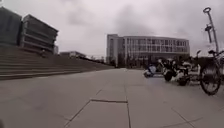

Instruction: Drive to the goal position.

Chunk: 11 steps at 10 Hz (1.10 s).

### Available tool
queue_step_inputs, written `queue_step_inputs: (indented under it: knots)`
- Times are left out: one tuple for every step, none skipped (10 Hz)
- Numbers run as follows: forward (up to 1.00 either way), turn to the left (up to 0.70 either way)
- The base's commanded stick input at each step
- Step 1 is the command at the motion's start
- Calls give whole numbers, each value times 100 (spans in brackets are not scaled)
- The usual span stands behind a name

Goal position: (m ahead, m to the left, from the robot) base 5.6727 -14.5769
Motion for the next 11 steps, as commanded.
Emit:
queue_step_inputs:
  knots:
    - [50,0]
    - [50,0]
    - [50,0]
    - [50,0]
    - [50,-39]
    - [50,-45]
    - [50,-50]
    - [50,-42]
    - [50,0]
    - [50,0]
    - [50,0]
